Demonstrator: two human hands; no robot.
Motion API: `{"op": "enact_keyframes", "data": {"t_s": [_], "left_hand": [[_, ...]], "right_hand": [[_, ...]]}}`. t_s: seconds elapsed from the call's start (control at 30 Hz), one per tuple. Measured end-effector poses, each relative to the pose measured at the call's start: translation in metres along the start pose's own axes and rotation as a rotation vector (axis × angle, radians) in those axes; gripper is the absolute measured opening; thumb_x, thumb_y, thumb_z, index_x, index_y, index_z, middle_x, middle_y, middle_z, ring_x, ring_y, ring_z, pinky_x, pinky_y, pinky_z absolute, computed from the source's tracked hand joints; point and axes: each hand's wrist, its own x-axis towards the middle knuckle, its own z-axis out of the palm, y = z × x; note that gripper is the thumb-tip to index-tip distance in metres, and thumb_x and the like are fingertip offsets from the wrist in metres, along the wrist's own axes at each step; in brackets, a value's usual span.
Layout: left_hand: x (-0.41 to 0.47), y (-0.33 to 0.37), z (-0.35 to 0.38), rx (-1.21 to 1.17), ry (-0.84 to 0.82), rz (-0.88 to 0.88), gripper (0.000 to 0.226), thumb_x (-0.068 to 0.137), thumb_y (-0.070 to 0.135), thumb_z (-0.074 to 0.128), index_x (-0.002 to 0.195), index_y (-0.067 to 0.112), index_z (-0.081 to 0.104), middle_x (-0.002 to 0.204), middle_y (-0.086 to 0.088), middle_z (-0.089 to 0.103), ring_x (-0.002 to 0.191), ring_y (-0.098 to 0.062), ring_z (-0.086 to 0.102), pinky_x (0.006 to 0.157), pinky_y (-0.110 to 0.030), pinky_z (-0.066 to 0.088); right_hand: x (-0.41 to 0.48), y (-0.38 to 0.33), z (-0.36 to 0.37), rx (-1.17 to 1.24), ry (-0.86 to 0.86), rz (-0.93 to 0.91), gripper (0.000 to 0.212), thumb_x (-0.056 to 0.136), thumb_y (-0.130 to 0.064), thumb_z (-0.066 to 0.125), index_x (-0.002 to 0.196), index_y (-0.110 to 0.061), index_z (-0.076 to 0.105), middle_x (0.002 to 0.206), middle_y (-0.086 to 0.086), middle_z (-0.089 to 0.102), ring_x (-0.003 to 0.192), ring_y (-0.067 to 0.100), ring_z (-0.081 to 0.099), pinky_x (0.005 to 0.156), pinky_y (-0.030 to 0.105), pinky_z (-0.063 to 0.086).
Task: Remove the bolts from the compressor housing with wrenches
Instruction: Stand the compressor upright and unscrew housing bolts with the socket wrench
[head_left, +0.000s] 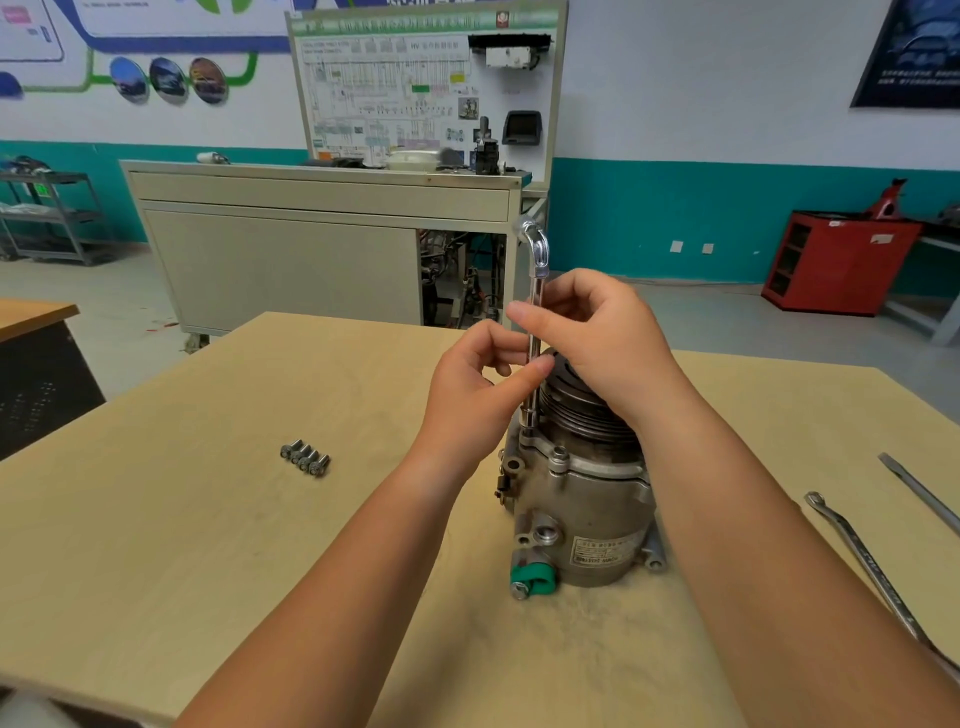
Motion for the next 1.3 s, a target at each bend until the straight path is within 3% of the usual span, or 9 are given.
{"op": "enact_keyframes", "data": {"t_s": [0.13,0.27,0.43,0.6,0.77,0.83,1.0,1.2,1.3], "left_hand": [[0.001,0.003,0.003,0.013,-0.011,0.010,0.022,0.080,0.005,0.073,0.079,0.015,0.053,0.070,0.016,0.051,0.069,-0.002,0.046,0.066,-0.015,0.040],[-0.001,0.001,0.002,0.027,-0.027,0.002,0.019,0.083,0.008,0.070,0.081,0.020,0.056,0.070,0.021,0.054,0.071,-0.001,0.045,0.067,-0.015,0.040],[-0.004,-0.004,-0.005,-0.038,0.013,-0.003,0.021,0.093,0.010,0.059,0.099,0.028,0.065,0.093,0.015,0.068,0.091,-0.006,0.058,0.079,-0.015,0.046],[-0.003,-0.001,-0.007,-0.042,-0.068,-0.009,0.022,0.096,0.008,0.052,0.108,0.020,0.066,0.100,0.013,0.071,0.099,0.000,0.063,0.081,-0.011,0.046],[-0.002,0.000,-0.005,-0.029,-0.117,0.022,0.022,0.092,0.003,0.057,0.102,0.020,0.067,0.089,0.010,0.072,0.094,-0.008,0.065,0.086,-0.024,0.051],[-0.001,-0.001,-0.005,-0.001,-0.078,0.041,0.017,0.087,0.004,0.064,0.094,0.020,0.067,0.085,0.011,0.069,0.084,-0.007,0.061,0.080,-0.028,0.050],[0.001,0.000,-0.001,0.022,-0.022,0.034,0.030,0.078,0.004,0.075,0.074,0.025,0.053,0.065,0.026,0.056,0.067,0.003,0.046,0.062,-0.015,0.037],[0.000,0.000,0.000,0.044,-0.042,0.046,0.027,0.080,0.006,0.073,0.077,0.024,0.054,0.067,0.027,0.057,0.068,0.006,0.048,0.062,-0.011,0.036],[-0.001,-0.002,-0.003,0.024,-0.050,0.028,0.012,0.087,0.010,0.067,0.086,0.022,0.063,0.079,0.020,0.063,0.078,-0.003,0.053,0.072,-0.021,0.043]], "right_hand": [[0.000,0.000,0.000,-0.038,0.037,0.001,0.018,0.076,-0.034,0.074,0.073,-0.026,0.058,0.071,-0.010,0.059,0.068,0.005,0.055,0.061,0.021,0.045],[-0.001,-0.001,0.001,-0.058,0.051,-0.027,0.019,0.082,-0.036,0.068,0.070,-0.023,0.062,0.062,-0.011,0.054,0.058,0.000,0.048,0.053,0.015,0.042],[-0.001,-0.003,0.000,-0.068,-0.018,-0.001,0.021,0.092,-0.033,0.056,0.088,-0.022,0.072,0.081,0.004,0.070,0.082,0.017,0.063,0.073,0.031,0.050],[-0.002,-0.005,0.000,-0.008,-0.069,0.024,0.022,0.094,-0.032,0.051,0.098,-0.023,0.071,0.086,-0.005,0.069,0.080,0.005,0.063,0.059,0.005,0.047],[-0.002,-0.004,-0.001,0.026,-0.070,0.027,0.021,0.092,-0.032,0.055,0.103,-0.022,0.070,0.095,-0.004,0.068,0.082,0.004,0.062,0.057,0.010,0.048],[-0.001,-0.001,0.000,0.020,-0.018,0.020,0.023,0.086,-0.034,0.062,0.103,-0.020,0.069,0.095,-0.005,0.068,0.087,0.005,0.062,0.066,0.014,0.050],[0.001,0.002,0.000,0.010,0.036,0.005,0.019,0.073,-0.033,0.076,0.082,-0.028,0.060,0.076,-0.011,0.062,0.065,-0.005,0.055,0.060,0.013,0.049],[0.001,0.003,0.000,-0.052,0.047,-0.004,0.017,0.077,-0.033,0.074,0.075,-0.028,0.058,0.072,-0.012,0.059,0.062,-0.005,0.054,0.053,0.006,0.042],[0.001,0.003,-0.001,-0.044,0.044,-0.010,0.010,0.082,-0.028,0.069,0.076,-0.024,0.062,0.072,-0.008,0.060,0.065,0.002,0.054,0.054,0.008,0.042]]}}
